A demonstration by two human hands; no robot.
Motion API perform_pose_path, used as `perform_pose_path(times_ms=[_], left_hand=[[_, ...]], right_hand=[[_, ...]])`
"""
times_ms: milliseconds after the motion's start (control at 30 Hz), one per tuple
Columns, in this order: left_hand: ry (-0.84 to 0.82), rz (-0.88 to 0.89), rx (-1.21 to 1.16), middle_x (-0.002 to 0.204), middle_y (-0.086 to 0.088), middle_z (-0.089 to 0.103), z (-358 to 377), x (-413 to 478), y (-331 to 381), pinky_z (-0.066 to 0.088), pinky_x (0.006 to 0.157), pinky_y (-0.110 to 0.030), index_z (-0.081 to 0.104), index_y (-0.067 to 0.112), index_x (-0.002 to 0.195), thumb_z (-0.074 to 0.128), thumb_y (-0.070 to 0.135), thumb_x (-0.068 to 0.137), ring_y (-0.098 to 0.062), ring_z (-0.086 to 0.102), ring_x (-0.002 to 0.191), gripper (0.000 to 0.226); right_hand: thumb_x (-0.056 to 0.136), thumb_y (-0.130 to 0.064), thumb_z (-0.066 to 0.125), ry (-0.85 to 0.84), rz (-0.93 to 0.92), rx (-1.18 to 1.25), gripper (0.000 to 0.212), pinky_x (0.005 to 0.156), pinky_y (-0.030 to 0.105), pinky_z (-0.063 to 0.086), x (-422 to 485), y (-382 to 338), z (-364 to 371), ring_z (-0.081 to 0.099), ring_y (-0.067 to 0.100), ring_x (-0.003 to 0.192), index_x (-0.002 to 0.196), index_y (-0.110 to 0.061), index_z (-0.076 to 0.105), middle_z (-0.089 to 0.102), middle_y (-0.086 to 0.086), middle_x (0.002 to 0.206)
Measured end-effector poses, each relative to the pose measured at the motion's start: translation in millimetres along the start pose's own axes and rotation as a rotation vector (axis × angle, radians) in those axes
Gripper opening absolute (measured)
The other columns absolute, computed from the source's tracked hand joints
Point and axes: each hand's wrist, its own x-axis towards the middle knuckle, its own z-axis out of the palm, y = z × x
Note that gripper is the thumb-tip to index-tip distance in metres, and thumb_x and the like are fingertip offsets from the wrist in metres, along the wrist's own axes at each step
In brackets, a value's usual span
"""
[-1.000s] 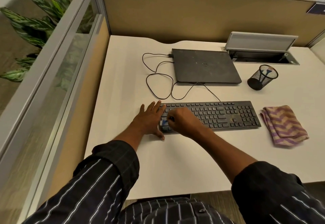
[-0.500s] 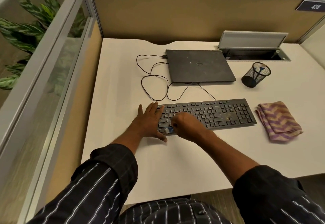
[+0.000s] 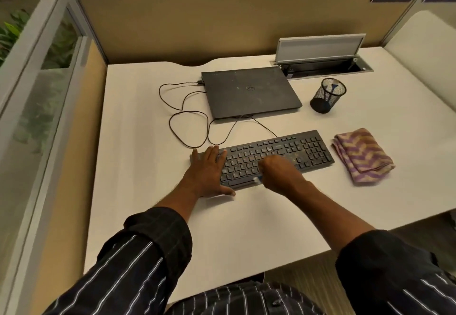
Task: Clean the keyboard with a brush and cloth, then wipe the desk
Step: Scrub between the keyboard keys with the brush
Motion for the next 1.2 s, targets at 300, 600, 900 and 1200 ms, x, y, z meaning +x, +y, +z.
perform_pose_path(times_ms=[300,600,900,1200], left_hand=[[-0.011,0.061,-0.020,0.167,-0.014,-0.010,-7.4,33.9,42.7,-0.001,0.125,-0.051,-0.009,0.015,0.159,0.056,0.087,0.072,-0.030,-0.009,0.154,0.130],[-0.020,0.065,-0.026,0.167,-0.016,-0.011,-18.2,58.2,67.8,-0.003,0.124,-0.049,-0.009,0.016,0.159,0.059,0.084,0.073,-0.031,-0.010,0.154,0.130],[-0.034,0.044,-0.031,0.167,-0.015,-0.010,-20.1,76.8,85.3,-0.004,0.123,-0.049,-0.009,0.016,0.160,0.058,0.086,0.071,-0.031,-0.009,0.154,0.131],[-0.067,-0.008,-0.016,0.167,-0.013,-0.011,-20.7,92.5,106.7,-0.002,0.123,-0.056,-0.011,0.017,0.159,0.059,0.088,0.069,-0.030,-0.009,0.154,0.134]], right_hand=[[0.087,-0.012,0.064,0.038,0.006,0.126,0.008,0.066,0.032,0.057,-2.2,31.0,-7.1,0.064,0.017,0.069,0.085,-0.009,0.071,0.071,0.007,0.081],[0.085,-0.013,0.065,0.055,0.062,0.137,0.008,0.068,0.035,0.057,-5.8,74.5,-12.9,0.065,0.021,0.072,0.084,-0.007,0.070,0.070,0.008,0.080],[0.087,-0.011,0.065,0.089,0.143,0.089,0.006,0.056,0.019,0.045,-5.9,105.5,-10.9,0.062,0.016,0.066,0.086,-0.007,0.068,0.067,0.006,0.077],[0.088,-0.011,0.064,-0.036,0.028,0.180,0.009,0.062,0.022,0.052,0.3,126.4,-20.6,0.064,0.014,0.069,0.088,-0.006,0.071,0.070,0.007,0.082]])
